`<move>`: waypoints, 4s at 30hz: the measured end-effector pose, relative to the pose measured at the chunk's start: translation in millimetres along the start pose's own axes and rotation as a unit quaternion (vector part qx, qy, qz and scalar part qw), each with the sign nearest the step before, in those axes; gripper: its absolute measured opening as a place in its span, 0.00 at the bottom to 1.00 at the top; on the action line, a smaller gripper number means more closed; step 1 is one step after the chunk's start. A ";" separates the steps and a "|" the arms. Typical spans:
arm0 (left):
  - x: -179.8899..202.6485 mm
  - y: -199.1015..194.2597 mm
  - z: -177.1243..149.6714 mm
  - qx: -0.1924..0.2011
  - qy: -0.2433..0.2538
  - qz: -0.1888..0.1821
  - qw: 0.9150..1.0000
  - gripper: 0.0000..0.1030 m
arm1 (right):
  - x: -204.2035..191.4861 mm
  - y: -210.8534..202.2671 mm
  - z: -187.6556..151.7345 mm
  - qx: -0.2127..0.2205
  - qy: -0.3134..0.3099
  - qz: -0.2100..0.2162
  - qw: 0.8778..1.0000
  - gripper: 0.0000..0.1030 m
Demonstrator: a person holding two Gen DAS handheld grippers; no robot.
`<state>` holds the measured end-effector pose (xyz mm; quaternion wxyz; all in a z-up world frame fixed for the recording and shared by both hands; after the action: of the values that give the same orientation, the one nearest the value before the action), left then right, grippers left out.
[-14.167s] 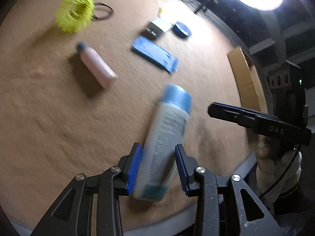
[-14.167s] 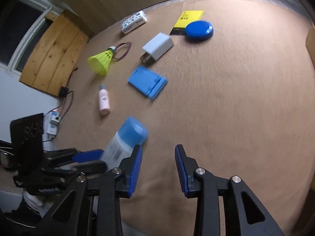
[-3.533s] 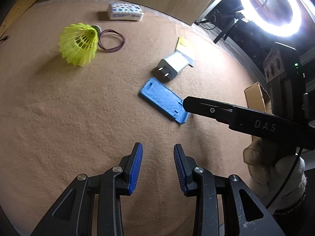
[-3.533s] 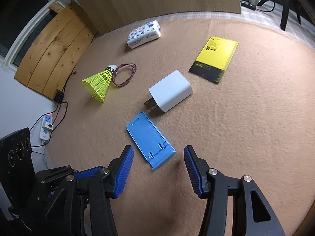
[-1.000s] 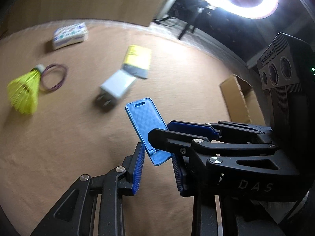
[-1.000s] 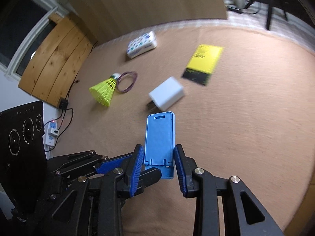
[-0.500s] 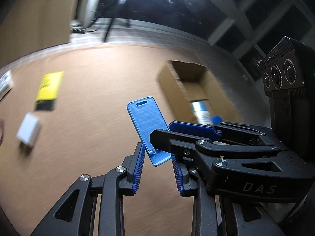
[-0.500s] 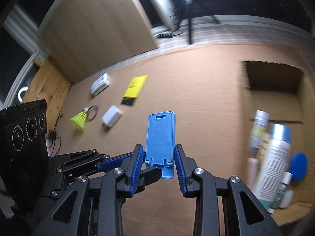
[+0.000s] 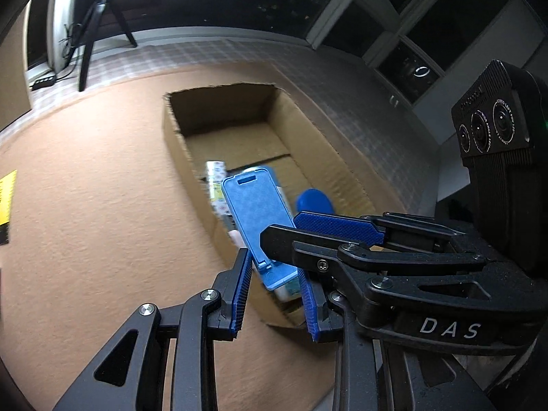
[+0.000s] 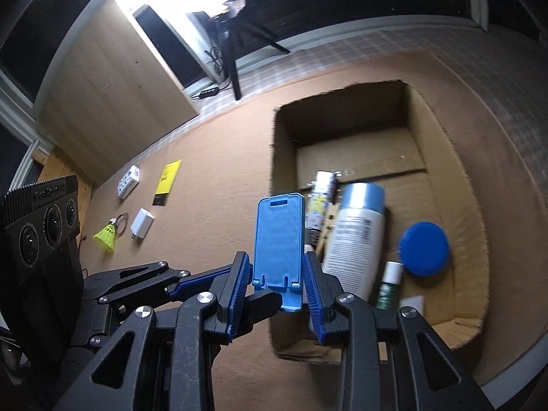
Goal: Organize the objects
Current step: 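Carry the blue phone stand into the cardboard box with the right tool, then open the right tool to drop the phone stand in the box, then move the right tool back and grasp the white charger, then carry the white charger over the cardboard box with the right tool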
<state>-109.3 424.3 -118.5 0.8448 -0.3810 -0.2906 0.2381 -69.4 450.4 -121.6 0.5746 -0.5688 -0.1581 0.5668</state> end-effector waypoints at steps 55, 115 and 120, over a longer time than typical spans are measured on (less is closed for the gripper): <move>-269.0 -160.0 -146.3 -0.004 -0.142 0.155 0.978 0.49 | -203.9 139.4 -33.0 -0.079 -0.026 0.092 0.992 0.53; -131.0 -72.1 -51.7 0.002 -0.003 0.092 0.996 0.40 | -116.0 74.2 -12.0 -0.039 -0.014 0.047 0.998 0.27; -76.4 -48.8 -26.0 0.005 0.031 0.066 0.997 0.40 | -69.2 39.0 -2.6 -0.009 0.010 0.033 0.999 0.27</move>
<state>-137.8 334.5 -118.1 0.8377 -0.4022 -0.2378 0.2828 -106.9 380.3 -122.9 0.5519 -0.5842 -0.1386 0.5787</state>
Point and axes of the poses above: each gripper's, at about its wrist camera, not at the fingertips, and y roughly the way its jaws point, x to its right, z to its top, the point moved 8 cm from there along y, roughly the way its jaws point, and after that the axes turned 13 degrees about y, right-handed, at the moved point
